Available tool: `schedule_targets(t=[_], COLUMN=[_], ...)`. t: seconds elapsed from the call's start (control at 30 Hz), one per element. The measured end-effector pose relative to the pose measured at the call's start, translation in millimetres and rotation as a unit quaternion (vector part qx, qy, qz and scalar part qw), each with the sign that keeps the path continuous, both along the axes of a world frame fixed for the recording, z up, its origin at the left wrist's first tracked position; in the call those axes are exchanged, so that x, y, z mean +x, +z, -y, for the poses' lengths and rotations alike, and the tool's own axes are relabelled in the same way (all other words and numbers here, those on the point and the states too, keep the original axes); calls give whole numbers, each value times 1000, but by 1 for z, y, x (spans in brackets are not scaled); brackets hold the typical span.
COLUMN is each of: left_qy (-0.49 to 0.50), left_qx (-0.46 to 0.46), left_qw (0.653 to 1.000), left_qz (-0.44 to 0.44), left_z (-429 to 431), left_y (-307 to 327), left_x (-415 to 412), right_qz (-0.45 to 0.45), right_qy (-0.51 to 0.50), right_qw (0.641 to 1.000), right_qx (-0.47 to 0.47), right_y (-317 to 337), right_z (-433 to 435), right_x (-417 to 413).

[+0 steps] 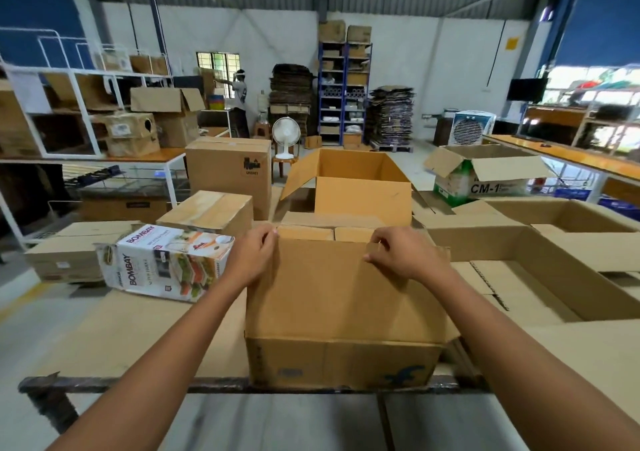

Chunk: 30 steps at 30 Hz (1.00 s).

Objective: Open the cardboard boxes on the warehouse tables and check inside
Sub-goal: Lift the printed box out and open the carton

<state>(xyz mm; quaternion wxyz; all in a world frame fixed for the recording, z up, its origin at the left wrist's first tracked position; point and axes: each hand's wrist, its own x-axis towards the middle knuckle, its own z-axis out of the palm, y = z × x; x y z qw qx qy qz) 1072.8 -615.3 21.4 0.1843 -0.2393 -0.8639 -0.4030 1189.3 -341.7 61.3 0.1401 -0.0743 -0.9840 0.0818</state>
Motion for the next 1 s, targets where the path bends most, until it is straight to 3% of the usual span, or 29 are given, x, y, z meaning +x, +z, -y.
schedule_targets(t=[0.13,0.2,0.3,0.43,0.53,0.67,0.8,1.0], left_qy=[-2,-27,-79,-192,-197,-161,-94,-73], left_qx=[-177,-246,-282,-349,-362,-345,-372,-387], left_qw=[981,967,954,886,857,880,905,915], left_qz=[-76,-69,65,235,308,284,181,86], left_z=[12,12,14,22,16,3,0,-4], left_y=[27,40,56,60,34,-35,-93,-133], left_x=[31,52,76,114,135,155,177,179], right_qz=[13,59,164,303,376,333,301,256], right_qy=[46,80,127,140,160,176,136,94], right_qw=[998,992,969,927,898,923,944,960], right_qx=[-33,-75,-135,-170,-159,-76,-26,-66], right_y=[11,21,35,24,-6,-60,-111,-139], right_z=[2,3,10,24,36,50,61,58], right_x=[25,38,59,91,117,147,164,158])
